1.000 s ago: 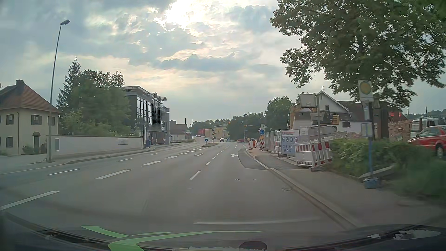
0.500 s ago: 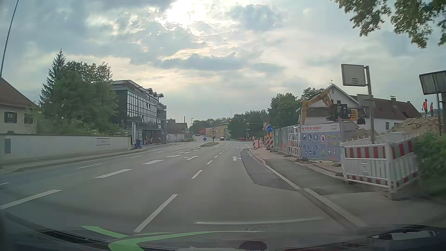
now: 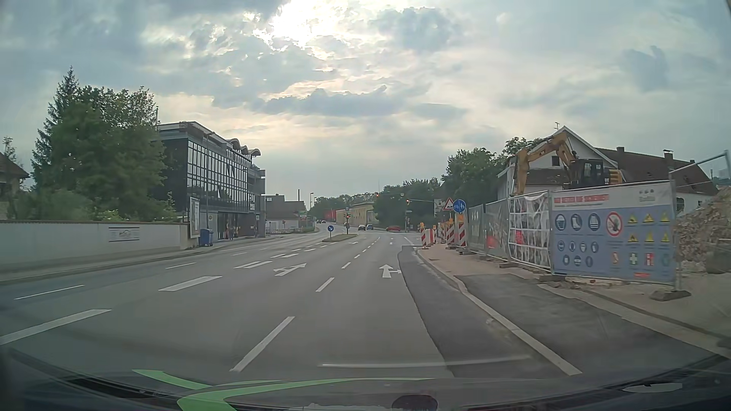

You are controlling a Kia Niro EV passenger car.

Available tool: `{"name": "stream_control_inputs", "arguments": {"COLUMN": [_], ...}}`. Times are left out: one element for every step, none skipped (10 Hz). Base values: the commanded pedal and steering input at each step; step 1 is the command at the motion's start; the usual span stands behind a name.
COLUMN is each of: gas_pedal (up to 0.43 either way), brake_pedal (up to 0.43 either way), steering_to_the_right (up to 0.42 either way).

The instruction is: Follow the waypoints while adhering to traffic rules and regulations

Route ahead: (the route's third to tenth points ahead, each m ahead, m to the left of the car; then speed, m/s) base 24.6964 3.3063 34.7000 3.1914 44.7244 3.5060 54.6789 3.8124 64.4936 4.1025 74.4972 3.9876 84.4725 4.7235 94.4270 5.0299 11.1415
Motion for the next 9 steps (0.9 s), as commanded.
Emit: {"name": "stream_control_inputs", "arguments": {"gas_pedal": [0.000, 0.000, 0.000, 0.000, 0.000, 0.000, 0.000, 0.000, 0.000], "brake_pedal": [0.201, 0.201, 0.201, 0.201, 0.201, 0.201, 0.201, 0.201, 0.201], "steering_to_the_right": [0.004, 0.004, 0.004, 0.004, 0.004, 0.004, 0.004, 0.005, 0.004]}}
